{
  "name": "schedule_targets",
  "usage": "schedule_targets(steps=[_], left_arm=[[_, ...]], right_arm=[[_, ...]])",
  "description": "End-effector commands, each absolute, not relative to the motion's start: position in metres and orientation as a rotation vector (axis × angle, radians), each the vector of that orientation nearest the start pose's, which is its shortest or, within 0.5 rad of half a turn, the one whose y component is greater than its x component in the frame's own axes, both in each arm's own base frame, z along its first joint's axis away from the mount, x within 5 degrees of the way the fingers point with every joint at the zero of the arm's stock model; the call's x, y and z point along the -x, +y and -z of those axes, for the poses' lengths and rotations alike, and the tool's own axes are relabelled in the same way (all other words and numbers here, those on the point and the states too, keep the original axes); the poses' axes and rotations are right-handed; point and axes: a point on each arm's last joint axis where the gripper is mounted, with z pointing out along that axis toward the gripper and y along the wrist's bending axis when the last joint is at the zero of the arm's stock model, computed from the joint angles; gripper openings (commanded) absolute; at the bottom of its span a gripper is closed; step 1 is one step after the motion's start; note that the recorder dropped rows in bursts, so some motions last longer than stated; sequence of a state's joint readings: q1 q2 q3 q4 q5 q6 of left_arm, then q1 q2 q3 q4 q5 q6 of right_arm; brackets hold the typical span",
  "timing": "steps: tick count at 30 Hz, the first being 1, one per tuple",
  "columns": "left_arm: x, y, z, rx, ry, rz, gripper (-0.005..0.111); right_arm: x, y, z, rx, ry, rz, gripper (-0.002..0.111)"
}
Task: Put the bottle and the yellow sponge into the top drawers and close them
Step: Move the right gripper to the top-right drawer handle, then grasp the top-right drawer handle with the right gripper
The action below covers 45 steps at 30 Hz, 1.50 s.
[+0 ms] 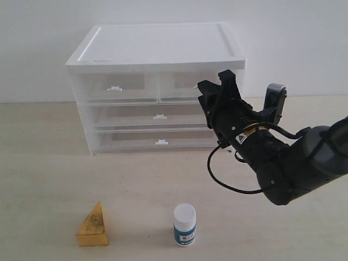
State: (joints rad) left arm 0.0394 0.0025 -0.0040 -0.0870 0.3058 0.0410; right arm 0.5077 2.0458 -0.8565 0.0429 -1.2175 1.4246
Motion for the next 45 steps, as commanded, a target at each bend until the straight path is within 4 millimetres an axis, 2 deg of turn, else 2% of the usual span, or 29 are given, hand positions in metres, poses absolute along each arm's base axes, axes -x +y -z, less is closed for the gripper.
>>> schedule_targets(steps=[1, 13, 20, 22, 24, 29, 35, 39, 45], left_arm=[[-0.055, 0.000, -0.187, 0.046, 1.774, 0.022, 0.004], [-0.055, 0.000, -0.187, 0.046, 1.774, 0.022, 0.004], [-0.055, 0.000, -0.187, 0.046, 1.774, 0.022, 0.004], [-0.055, 0.000, -0.187, 0.046, 1.774, 0.022, 0.004], [-0.055, 0.000, -0.187, 0.046, 1.774, 0.022, 0.004], [-0.055, 0.000, -0.187, 0.046, 1.774, 0.022, 0.004], [-0.055, 0.000, -0.187, 0.046, 1.774, 0.022, 0.004], [-0.055, 0.000, -0.187, 0.046, 1.774, 0.022, 0.004], [-0.055, 0.000, -0.187, 0.046, 1.774, 0.022, 0.004]], right_arm=[[-0.343, 0.186, -0.145, -0.805, 1.466, -1.514, 0.032], [-0.351, 0.190, -0.146, -0.805, 1.440, -1.520, 0.032], [-0.361, 0.196, -0.159, -0.769, 1.390, -1.549, 0.032], [-0.361, 0.196, -0.159, -0.757, 1.393, -1.537, 0.025], [-0.361, 0.196, -0.159, -0.750, 1.394, -1.528, -0.001], [-0.358, 0.192, -0.154, -0.756, 1.409, -1.495, 0.000], [-0.344, 0.183, -0.137, -0.811, 1.471, -1.443, 0.000], [-0.340, 0.187, -0.135, -0.775, 1.506, -1.459, 0.000], [-0.337, 0.192, -0.136, -0.808, 1.495, -1.479, 0.000]])
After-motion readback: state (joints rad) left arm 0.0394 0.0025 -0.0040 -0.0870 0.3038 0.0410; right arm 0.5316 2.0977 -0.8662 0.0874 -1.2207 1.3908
